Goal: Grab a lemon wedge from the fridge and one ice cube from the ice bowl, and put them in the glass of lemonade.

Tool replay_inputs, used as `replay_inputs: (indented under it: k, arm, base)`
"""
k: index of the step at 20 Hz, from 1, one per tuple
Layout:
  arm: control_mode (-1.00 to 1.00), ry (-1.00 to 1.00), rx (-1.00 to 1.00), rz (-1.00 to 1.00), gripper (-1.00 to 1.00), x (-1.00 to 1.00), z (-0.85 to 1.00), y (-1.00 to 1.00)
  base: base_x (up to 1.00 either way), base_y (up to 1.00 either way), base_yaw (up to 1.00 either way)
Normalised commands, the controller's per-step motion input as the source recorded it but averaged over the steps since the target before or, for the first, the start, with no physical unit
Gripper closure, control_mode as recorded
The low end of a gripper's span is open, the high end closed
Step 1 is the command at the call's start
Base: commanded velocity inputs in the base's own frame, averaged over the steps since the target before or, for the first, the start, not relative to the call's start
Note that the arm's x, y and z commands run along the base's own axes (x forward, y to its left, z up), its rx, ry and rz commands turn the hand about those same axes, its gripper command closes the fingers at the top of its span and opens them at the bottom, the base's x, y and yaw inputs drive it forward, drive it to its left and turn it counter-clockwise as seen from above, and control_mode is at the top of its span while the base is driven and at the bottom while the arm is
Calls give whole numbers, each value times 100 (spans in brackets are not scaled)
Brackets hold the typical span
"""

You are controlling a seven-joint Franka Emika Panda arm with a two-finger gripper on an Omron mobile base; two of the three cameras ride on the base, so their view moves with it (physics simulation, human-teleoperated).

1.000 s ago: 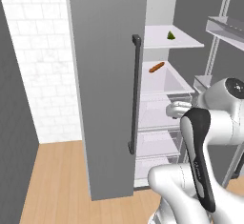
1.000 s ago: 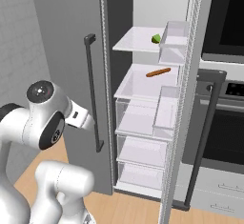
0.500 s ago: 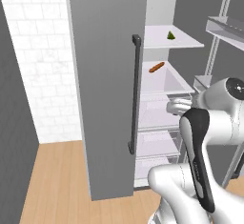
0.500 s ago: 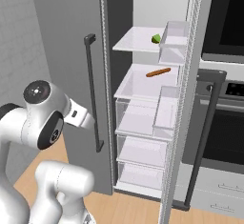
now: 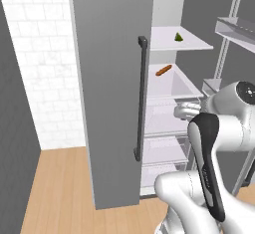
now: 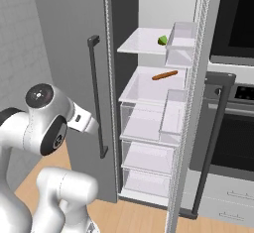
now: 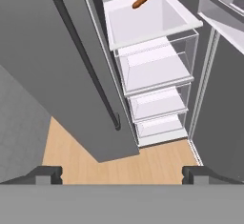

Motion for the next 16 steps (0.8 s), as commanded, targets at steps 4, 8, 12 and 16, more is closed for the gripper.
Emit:
replay_inputs:
  k: [4, 8, 12, 16]
  arm:
    - [-100, 0, 0, 0, -100, 0, -7, 0]
    - [-100, 0, 0, 0, -100, 0, -19, -1]
    - [-100, 0, 0, -3, -100, 0, -18, -53]
    - [-100, -1, 0, -3, -100, 1, -13, -69]
  base:
    - [0, 0, 0]
    - [0, 0, 0]
    - [0, 0, 0]
    - [0, 0, 0]
